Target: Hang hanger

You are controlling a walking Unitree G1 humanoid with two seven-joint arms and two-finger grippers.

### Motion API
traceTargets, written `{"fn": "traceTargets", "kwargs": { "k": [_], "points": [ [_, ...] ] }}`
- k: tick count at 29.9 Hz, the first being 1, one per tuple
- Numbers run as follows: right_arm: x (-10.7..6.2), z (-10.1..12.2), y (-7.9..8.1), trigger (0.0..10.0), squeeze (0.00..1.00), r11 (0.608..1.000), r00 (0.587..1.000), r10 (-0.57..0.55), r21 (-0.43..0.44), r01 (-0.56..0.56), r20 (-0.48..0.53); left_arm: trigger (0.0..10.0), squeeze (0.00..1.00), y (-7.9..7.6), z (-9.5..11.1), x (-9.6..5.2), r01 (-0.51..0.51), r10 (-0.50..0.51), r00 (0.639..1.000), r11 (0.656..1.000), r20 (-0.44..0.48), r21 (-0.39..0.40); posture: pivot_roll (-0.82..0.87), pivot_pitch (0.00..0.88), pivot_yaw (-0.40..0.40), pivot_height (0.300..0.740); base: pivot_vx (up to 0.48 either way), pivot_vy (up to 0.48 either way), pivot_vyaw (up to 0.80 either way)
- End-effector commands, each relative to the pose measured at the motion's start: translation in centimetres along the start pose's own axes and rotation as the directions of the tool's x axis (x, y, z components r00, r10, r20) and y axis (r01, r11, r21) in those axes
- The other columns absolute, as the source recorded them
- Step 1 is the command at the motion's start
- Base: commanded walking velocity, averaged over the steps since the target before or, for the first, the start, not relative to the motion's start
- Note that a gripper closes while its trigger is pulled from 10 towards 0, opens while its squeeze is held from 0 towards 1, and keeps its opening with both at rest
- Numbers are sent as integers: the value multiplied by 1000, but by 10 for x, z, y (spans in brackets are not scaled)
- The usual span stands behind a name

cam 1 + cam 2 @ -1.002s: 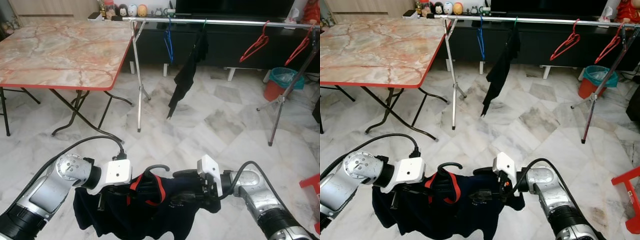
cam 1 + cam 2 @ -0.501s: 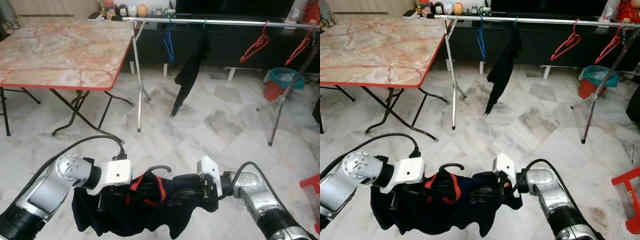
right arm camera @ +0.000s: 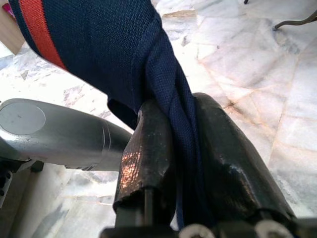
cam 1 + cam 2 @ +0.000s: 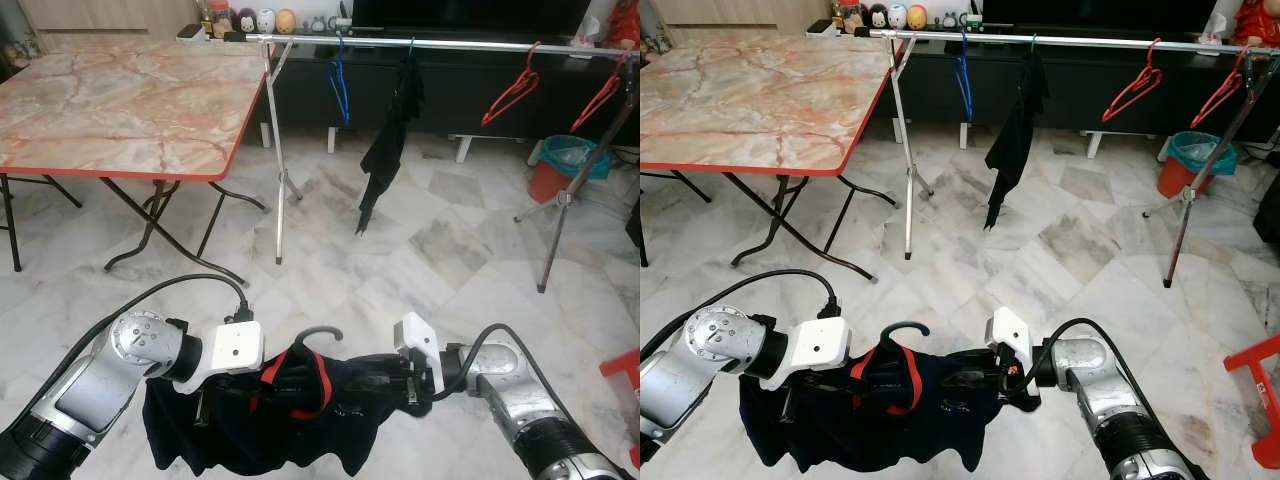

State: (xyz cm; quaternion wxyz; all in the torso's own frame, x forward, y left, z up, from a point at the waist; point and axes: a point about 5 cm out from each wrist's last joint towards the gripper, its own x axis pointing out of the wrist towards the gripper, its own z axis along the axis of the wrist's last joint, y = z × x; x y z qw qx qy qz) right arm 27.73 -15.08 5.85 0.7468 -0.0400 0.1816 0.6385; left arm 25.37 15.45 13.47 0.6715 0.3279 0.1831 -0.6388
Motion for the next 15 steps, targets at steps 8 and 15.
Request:
{"fn": "traceTargets", "kwargs": {
  "k": [8,15],
  "points": [
    [1,-1,-1,0,0,1000,1000,-10,4,10,1,10000,0,-1,8,-2,-9,8,999,1000,47,25,72,7,-23,740,0,0,0],
    [2,-3,0,0,0,1000,1000,-11,6,11,-5,10000,1000,-1,8,-3,-12,11,998,1000,56,11,77,12,-24,740,0,0,0]
  ]
}}
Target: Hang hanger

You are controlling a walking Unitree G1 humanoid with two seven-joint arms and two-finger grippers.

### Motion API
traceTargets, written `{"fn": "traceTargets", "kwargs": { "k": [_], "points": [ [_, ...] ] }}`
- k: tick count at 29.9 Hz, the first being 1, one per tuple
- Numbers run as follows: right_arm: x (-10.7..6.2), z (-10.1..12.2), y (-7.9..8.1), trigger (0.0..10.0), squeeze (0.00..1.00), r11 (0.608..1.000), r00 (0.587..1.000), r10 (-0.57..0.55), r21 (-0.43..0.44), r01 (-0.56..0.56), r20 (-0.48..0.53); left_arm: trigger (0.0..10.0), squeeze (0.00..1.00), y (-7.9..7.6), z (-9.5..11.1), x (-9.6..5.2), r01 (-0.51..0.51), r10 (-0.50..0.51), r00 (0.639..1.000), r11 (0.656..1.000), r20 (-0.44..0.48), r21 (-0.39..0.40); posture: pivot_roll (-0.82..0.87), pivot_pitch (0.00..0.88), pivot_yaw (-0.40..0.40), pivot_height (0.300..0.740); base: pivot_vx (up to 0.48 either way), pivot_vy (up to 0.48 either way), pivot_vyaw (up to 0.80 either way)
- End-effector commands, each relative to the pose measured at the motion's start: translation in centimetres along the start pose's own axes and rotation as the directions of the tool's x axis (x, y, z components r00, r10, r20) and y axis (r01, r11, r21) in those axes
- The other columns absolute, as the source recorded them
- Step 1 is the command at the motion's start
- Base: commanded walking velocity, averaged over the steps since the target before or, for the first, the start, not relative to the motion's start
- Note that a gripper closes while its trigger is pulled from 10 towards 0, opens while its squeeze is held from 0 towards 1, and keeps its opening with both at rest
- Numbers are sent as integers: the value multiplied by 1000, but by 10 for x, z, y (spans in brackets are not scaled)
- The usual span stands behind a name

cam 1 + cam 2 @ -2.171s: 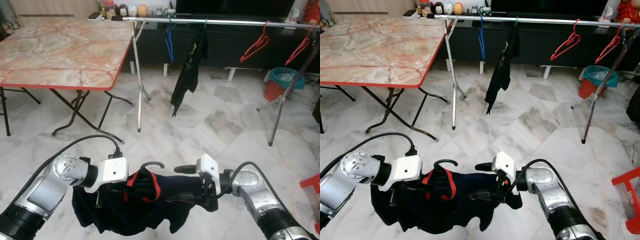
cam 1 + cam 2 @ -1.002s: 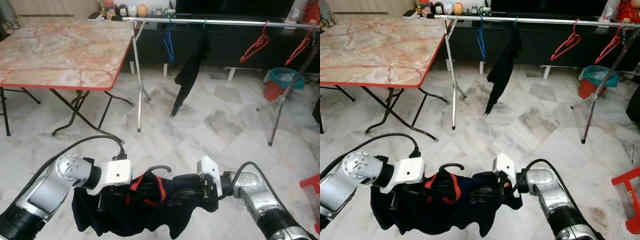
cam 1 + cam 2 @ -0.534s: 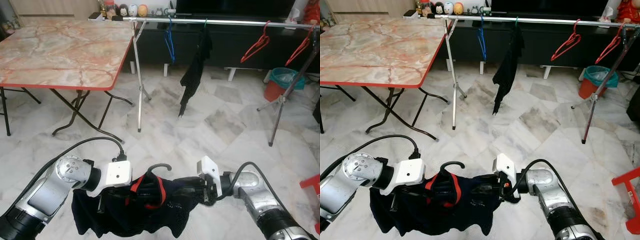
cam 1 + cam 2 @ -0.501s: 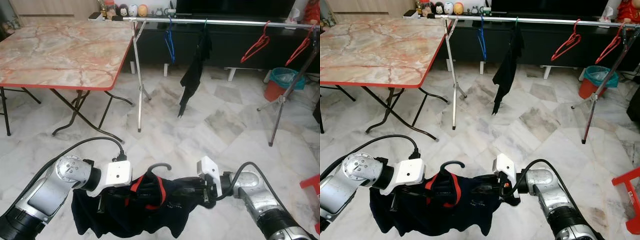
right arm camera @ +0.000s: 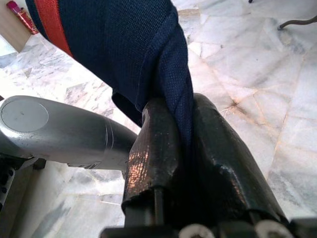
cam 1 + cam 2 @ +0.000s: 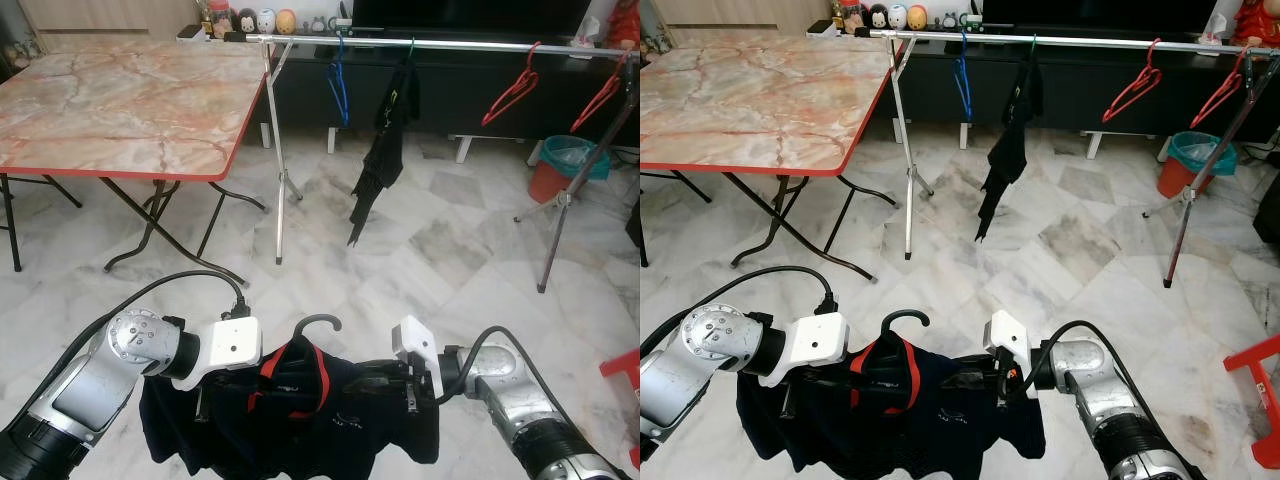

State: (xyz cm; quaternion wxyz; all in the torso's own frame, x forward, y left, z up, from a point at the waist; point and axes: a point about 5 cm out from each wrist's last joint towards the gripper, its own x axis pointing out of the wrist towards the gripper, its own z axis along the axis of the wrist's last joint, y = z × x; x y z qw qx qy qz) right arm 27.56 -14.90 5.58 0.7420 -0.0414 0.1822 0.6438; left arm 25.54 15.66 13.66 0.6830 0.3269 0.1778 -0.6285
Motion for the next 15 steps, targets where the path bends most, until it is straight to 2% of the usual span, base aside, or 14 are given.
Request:
{"fn": "traceTargets", "kwargs": {
  "k": [1,7,8,12,15],
  "points": [
    [-1,-1,-2,0,0,1000,1000,-25,10,25,-3,10000,1000,-2,9,-1,16,-17,999,1000,51,20,77,16,-24,740,0,0,0],
    [-1,-2,-2,0,0,1000,1000,-28,10,28,-10,10000,1000,-4,9,-4,14,-15,999,1000,47,17,79,25,-26,740,0,0,0],
    [-1,-2,-2,0,0,1000,1000,-29,10,29,-11,10000,0,-4,9,-5,11,-11,999,1000,46,20,79,25,-26,740,0,0,0],
    [-1,-3,-3,0,0,999,999,-36,11,36,-19,10000,0,-2,7,-12,-21,21,999,1000,26,16,79,25,-26,740,0,0,0],
    [-1,-6,-4,0,0,998,998,-54,13,54,-32,10000,0,0,5,-23,-97,97,995,995,17,8,83,32,-25,740,0,0,0]
  ]
}}
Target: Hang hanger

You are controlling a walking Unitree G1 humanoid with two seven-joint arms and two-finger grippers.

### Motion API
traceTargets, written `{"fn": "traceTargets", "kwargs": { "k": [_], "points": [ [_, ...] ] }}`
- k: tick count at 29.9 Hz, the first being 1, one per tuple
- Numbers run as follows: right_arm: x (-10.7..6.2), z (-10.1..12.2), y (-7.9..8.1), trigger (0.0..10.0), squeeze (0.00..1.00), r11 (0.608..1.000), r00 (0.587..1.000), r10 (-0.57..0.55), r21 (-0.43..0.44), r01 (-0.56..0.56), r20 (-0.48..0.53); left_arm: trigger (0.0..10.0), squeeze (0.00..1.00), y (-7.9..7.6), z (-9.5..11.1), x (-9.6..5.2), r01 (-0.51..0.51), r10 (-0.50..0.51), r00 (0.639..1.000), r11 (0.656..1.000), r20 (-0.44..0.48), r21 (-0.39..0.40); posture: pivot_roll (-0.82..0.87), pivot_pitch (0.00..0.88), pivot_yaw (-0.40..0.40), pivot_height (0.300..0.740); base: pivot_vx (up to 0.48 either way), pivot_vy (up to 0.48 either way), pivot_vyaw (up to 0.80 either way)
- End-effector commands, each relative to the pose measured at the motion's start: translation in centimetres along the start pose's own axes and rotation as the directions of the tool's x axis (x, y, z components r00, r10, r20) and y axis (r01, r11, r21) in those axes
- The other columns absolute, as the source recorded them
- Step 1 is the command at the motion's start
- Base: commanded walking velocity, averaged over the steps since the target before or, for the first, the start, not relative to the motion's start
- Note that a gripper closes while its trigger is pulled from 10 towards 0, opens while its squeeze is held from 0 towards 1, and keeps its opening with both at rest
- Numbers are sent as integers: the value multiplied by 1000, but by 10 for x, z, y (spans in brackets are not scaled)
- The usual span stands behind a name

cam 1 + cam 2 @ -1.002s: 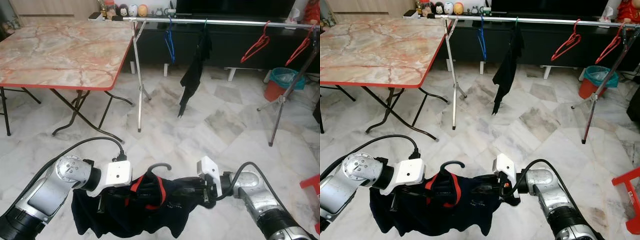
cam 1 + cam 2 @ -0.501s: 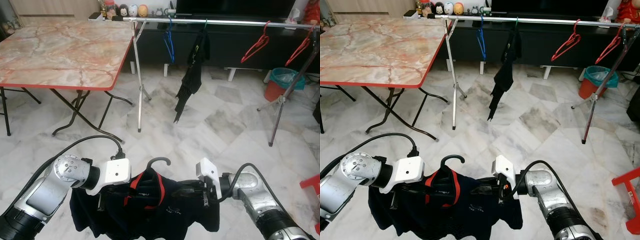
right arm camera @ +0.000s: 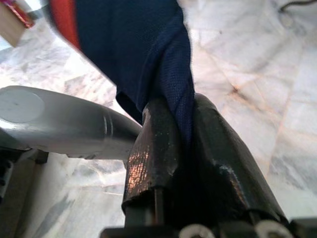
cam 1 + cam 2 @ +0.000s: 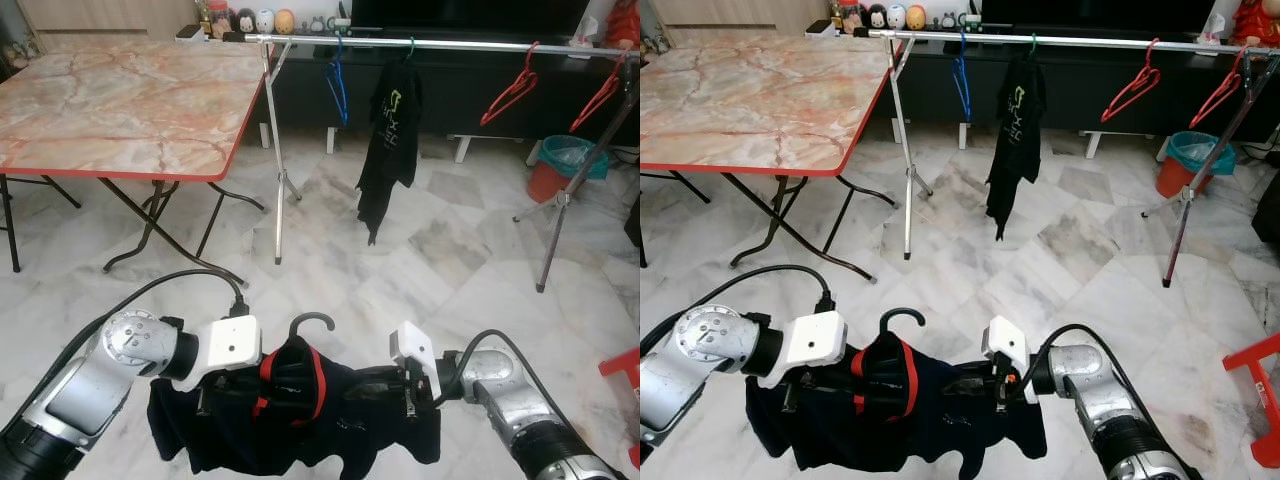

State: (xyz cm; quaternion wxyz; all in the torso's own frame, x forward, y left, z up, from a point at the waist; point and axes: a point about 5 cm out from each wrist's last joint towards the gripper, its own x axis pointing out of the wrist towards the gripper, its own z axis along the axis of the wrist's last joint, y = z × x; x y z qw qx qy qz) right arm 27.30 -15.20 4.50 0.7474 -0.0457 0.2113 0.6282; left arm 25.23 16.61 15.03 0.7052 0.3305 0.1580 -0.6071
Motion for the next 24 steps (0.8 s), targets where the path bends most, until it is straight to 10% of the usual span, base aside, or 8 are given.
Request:
{"fn": "traceTargets", "kwargs": {
  "k": [1,14,24],
  "points": [
    [-2,5,-5,0,0,999,999,-31,-20,31,17,10000,0,0,0,-9,-38,38,999,999,1,-7,83,32,-25,740,0,0,0],
    [1,-2,-6,0,0,997,997,-72,-2,72,-3,10000,0,-16,-3,-12,-234,244,968,961,60,-145,97,40,-24,740,0,0,0],
    [0,-3,-9,0,0,996,996,-89,-8,89,-16,10000,0,-45,4,-12,-21,66,987,958,148,-285,99,27,-30,740,0,0,0]
  ]
}}
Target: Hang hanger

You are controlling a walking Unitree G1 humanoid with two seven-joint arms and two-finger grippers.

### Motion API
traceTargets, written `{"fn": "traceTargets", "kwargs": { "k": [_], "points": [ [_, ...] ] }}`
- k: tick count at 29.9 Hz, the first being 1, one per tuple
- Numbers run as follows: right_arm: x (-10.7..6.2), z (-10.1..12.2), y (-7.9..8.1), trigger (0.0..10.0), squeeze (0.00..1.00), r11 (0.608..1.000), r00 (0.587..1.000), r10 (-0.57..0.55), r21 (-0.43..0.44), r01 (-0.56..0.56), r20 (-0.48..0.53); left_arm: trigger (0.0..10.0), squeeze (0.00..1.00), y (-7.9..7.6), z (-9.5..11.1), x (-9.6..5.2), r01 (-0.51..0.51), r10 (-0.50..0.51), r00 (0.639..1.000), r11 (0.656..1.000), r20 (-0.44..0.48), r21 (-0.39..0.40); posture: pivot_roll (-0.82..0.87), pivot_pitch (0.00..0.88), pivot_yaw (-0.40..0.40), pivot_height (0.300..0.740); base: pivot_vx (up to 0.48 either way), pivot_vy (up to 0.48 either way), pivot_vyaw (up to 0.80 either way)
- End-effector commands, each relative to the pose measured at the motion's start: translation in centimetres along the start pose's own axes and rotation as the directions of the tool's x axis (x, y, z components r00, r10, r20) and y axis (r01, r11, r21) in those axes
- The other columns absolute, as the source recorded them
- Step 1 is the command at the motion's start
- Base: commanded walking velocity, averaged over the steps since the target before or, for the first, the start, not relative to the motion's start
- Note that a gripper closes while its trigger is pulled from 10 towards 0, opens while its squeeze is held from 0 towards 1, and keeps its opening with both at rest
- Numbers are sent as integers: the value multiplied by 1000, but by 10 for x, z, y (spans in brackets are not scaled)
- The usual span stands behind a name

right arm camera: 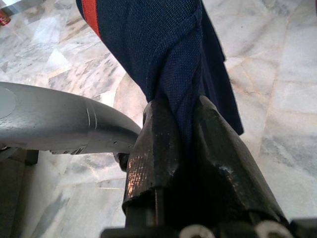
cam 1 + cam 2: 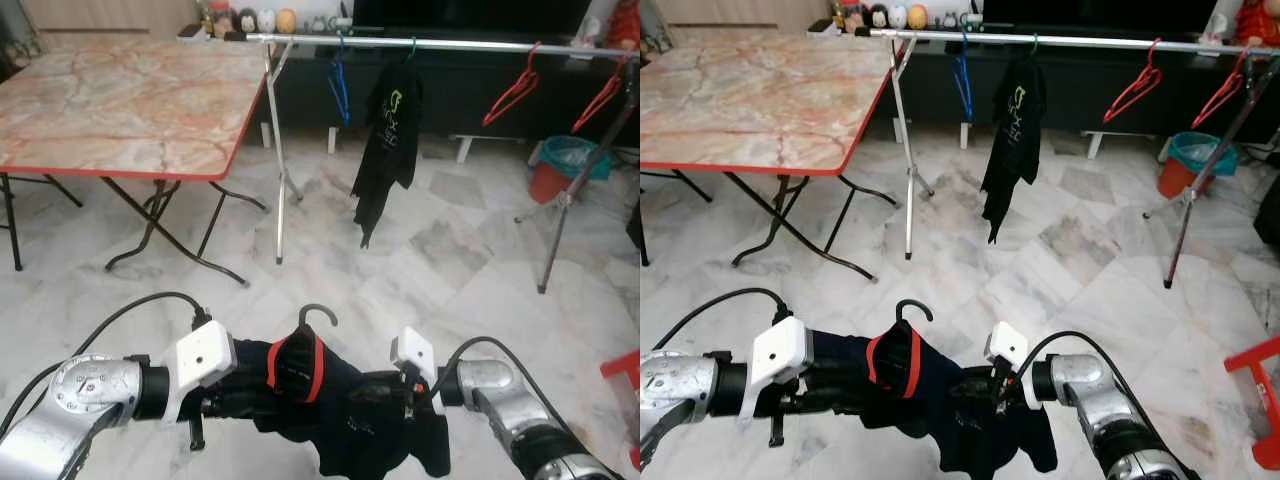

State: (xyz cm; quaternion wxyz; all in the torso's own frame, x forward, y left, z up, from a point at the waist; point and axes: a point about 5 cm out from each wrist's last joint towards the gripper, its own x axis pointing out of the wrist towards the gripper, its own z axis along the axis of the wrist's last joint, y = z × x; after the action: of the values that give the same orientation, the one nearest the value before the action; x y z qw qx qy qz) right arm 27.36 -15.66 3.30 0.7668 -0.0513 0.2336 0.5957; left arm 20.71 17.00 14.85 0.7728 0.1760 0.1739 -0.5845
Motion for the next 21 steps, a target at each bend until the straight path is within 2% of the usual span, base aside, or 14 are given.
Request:
{"fn": "traceTargets", "kwargs": {
  "k": [1,7,12,21],
  "points": [
    [0,10,-5,0,0,999,1000,-19,-42,20,22,10000,0,0,-1,1,8,-8,1000,1000,-14,0,99,27,-30,740,0,0,0],
    [1,13,-6,0,0,999,999,-9,-50,10,31,10000,0,6,-1,12,-35,35,999,999,34,-3,95,24,-31,740,0,0,0],
    [2,16,-6,0,0,998,999,3,-57,-1,34,10000,0,11,-1,21,-67,69,995,997,67,-38,91,32,-37,740,0,0,0],
    [6,21,-5,0,0,997,998,32,-67,-29,49,10000,0,13,-4,27,-78,82,994,995,67,-58,92,32,-35,740,0,0,0]
  ]
}}
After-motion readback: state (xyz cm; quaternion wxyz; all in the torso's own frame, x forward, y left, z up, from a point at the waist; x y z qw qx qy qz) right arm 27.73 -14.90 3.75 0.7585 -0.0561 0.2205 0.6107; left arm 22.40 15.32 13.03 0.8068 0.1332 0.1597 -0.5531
